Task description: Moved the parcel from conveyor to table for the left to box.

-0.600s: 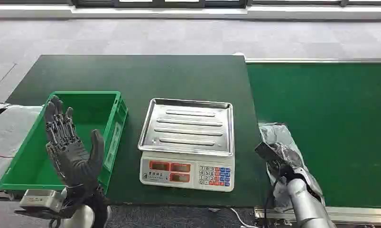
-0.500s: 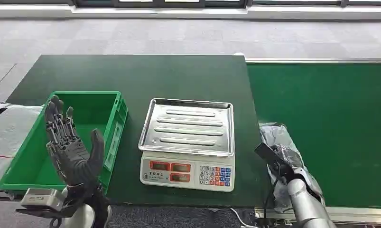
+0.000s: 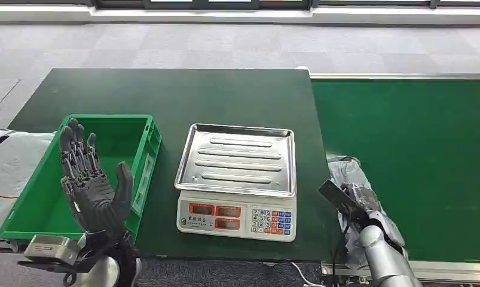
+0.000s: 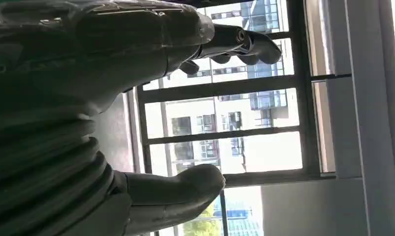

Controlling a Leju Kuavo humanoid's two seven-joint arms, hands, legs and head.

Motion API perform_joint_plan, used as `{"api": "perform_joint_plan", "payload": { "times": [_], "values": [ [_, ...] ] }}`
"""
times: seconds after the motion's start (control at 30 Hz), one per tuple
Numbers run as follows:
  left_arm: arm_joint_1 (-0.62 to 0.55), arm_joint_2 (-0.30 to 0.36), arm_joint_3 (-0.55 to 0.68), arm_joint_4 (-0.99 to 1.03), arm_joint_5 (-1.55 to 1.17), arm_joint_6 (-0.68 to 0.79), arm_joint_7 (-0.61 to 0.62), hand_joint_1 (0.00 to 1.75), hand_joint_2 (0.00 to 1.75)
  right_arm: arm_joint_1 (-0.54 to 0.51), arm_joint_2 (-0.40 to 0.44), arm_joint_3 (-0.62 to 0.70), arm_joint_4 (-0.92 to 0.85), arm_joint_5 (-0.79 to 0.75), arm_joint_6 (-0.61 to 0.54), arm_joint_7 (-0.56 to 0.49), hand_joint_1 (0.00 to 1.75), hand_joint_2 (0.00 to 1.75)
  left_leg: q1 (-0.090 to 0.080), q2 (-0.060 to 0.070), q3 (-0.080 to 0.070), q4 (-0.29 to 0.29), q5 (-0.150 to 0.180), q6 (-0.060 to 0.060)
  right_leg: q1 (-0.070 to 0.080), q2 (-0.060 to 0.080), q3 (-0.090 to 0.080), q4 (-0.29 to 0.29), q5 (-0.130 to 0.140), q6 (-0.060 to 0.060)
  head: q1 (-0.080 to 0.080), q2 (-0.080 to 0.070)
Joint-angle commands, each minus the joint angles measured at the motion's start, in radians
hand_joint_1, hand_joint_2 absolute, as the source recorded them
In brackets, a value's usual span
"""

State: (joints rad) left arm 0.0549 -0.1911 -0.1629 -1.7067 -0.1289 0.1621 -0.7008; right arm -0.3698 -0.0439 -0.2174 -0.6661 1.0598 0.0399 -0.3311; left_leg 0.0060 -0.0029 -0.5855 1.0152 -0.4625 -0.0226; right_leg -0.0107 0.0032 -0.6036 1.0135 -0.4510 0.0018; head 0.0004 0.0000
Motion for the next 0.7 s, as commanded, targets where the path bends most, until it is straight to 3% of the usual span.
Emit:
{"api": "perform_joint_plan", "payload": {
  "times": [0.03,0.13,0.3,0.53,0.7],
  "values": [
    [0.047,-0.009,0.058,-0.036,-0.003,0.001,0.003,0.0,1.75,-0.016,0.06,0.003,-0.203,0.027,-0.139,0.081,1.75,1.75,-0.001,0.005,-0.001,0.0,0.0,0.0,-0.001,0.004,-0.002,0.0,0.001,0.0,0.0,0.0],
    [0.053,-0.024,0.068,-0.044,-0.01,-0.007,0.003,0.0,1.75,0.031,0.132,-0.071,-0.424,-0.047,-0.267,0.051,1.75,1.75,0.0,0.003,0.002,-0.002,0.0,0.0,0.0,0.003,0.0,-0.001,0.0,0.0,0.0,0.0],
    [0.037,-0.037,0.068,-0.031,-0.022,-0.015,0.003,0.0,1.75,0.12,0.196,-0.077,-0.756,-0.107,-0.272,0.064,1.75,1.75,-0.001,0.0,-0.001,0.0,0.0,0.001,0.0,-0.001,-0.002,0.0,0.0,0.0,0.0,0.0],
    [0.044,-0.059,0.073,-0.035,-0.03,-0.025,0.003,0.0,1.75,0.164,0.235,-0.05,-0.886,-0.119,-0.422,0.023,1.75,1.75,0.0,-0.001,0.001,-0.002,0.0,0.001,0.0,-0.002,0.001,-0.001,-0.001,-0.001,0.0,0.0],
    [0.012,-0.061,0.054,0.005,-0.034,-0.031,0.003,0.0,1.75,0.121,0.261,0.016,-0.89,-0.144,-0.516,-0.011,1.75,1.75,0.0,0.001,0.001,-0.002,0.0,0.001,0.0,0.0,0.001,-0.002,0.0,-0.001,0.0,0.0]
  ]
}}
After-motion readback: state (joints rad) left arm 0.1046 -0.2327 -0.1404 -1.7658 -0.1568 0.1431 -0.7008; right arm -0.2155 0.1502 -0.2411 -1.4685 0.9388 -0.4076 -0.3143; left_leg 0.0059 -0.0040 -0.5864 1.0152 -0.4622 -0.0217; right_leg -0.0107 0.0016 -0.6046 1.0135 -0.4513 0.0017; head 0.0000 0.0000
